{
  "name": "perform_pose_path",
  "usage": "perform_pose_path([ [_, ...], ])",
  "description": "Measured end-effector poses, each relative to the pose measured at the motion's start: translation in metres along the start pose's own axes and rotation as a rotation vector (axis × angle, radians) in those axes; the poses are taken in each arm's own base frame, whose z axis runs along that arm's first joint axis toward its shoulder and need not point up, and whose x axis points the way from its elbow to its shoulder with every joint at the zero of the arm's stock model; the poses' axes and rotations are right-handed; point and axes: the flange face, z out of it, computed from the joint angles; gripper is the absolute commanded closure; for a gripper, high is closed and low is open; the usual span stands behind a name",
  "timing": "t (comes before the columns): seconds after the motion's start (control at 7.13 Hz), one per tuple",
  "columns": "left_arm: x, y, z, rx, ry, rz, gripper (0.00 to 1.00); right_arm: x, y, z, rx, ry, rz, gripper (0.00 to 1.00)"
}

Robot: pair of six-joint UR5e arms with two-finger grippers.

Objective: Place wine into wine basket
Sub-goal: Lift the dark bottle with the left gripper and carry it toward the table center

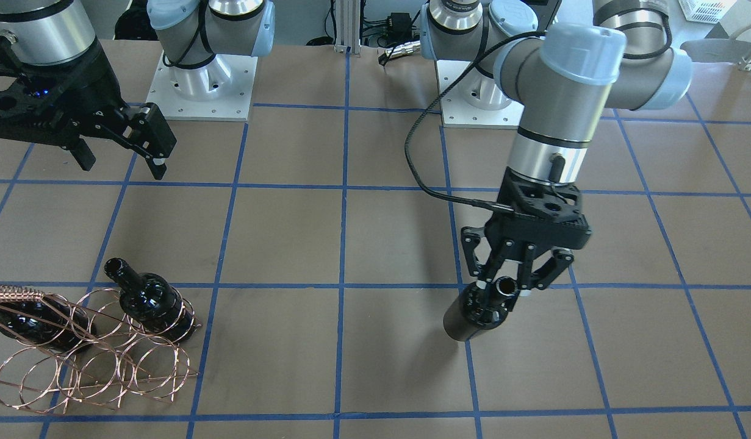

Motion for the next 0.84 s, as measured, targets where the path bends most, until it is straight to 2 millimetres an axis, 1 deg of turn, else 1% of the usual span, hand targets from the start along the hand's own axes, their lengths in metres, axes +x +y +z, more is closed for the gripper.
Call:
perform_pose_path([
  [0.14,0.040,0.005,-0.007,-0.005,-0.046,0.021,1.00,0.000,-0.001,0.001,-0.001,-0.002,-0.002,0.00],
  [0.28,0.075,0.014,-0.016,-0.003,-0.077,0.033,1.00,0.000,-0.002,0.004,-0.006,0.001,-0.004,0.00],
  [0.42,0.101,0.028,-0.023,-0.006,-0.089,0.031,1.00,0.000,-0.003,0.005,-0.008,0.005,-0.004,0.00],
  [0.56,0.116,0.043,-0.025,-0.018,-0.090,0.014,1.00,0.001,-0.003,0.006,-0.008,0.006,-0.004,0.00],
  [0.7,0.118,0.052,-0.024,-0.029,-0.093,-0.002,1.00,0.001,-0.003,0.006,-0.007,0.006,-0.003,0.00],
  [0.84,0.113,0.055,-0.022,-0.036,-0.096,-0.013,1.00,0.001,-0.003,0.006,-0.007,0.006,-0.003,0.00],
])
